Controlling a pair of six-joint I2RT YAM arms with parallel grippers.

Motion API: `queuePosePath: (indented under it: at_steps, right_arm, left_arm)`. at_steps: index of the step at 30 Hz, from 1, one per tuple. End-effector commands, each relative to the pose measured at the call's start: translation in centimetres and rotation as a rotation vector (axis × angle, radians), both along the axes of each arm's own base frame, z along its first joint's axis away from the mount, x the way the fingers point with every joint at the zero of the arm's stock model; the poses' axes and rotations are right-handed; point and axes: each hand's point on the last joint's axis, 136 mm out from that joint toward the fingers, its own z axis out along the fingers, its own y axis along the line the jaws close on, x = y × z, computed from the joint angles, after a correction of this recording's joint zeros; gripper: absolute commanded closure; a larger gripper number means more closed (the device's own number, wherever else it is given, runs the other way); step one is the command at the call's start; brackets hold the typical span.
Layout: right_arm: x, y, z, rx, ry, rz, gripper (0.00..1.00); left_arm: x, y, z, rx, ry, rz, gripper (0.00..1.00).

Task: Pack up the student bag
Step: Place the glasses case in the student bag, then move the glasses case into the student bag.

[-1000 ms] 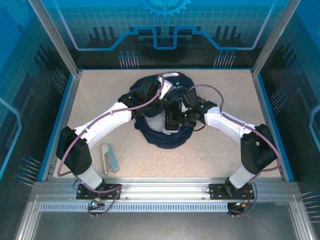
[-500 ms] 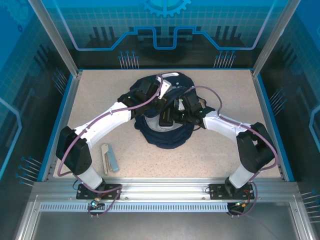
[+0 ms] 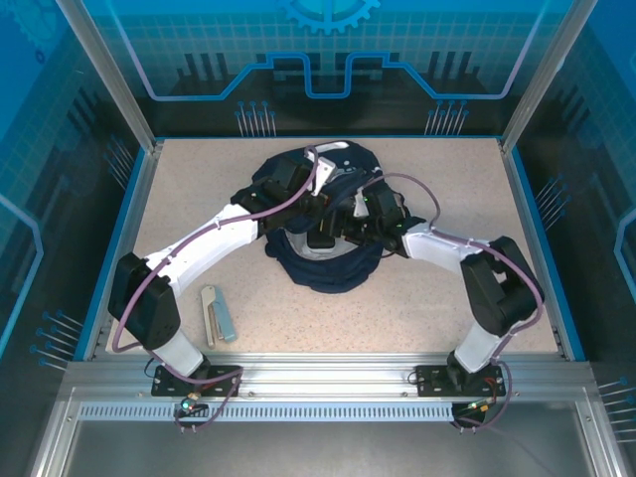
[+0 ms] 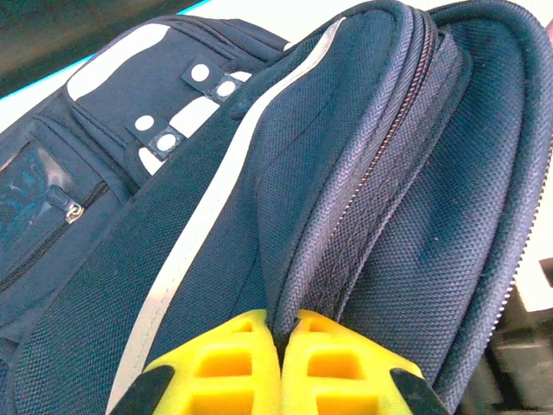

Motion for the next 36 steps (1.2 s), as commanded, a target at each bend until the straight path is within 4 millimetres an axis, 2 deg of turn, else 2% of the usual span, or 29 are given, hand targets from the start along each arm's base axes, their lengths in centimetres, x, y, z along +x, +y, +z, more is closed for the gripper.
queuePosePath:
  at_steps: [1, 5, 9, 14, 18, 22, 29, 30, 36]
  right_arm:
    - [-1.3, -1.2, 2.7, 0.032, -0.024, -0.013, 0.35]
    - [-3.5, -2.2, 2.4, 0.033, 0.027, -0.043, 0.36]
    - [-5.6, -2.7, 1.0, -0.005, 0.125, -0.076, 0.42]
    - [-7.1, -1.4, -0.1, 0.043, 0.188, -0.069, 0.48]
    - [-7.2, 0.1, -0.9, 0.064, 0.219, -0.052, 0.53]
    - [-5.8, 0.8, -0.6, 0.075, 0.182, -0.049, 0.56]
    - [-2.3, 0.7, -0.5, 0.095, 0.112, -0.119, 0.58]
    - [-1.1, 1.0, 0.7, 0.123, 0.084, -0.13, 0.58]
    - [2.3, 1.1, 1.5, 0.165, 0.046, -0.192, 0.6]
  left_arm:
    - [-0.2, -0.5, 4.3, -0.12, -0.08, -0.005, 1.0]
    - [-0.4, -1.0, 4.3, -0.136, -0.073, -0.029, 1.0]
    - [-0.4, -1.3, 4.6, -0.147, -0.072, -0.036, 1.0]
    - [-0.3, -1.3, 4.9, -0.152, -0.078, -0.035, 1.0]
    - [-0.1, -1.2, 5.5, -0.16, -0.099, -0.026, 1.0]
    - [-0.4, -1.3, 6.2, -0.184, -0.121, -0.038, 1.0]
    - [-1.8, -1.7, 7.6, -0.245, -0.163, -0.1, 1.0]
    - [-2.1, -1.9, 7.6, -0.25, -0.161, -0.112, 1.0]
    - [-2.9, -2.4, 7.6, -0.27, -0.148, -0.155, 1.0]
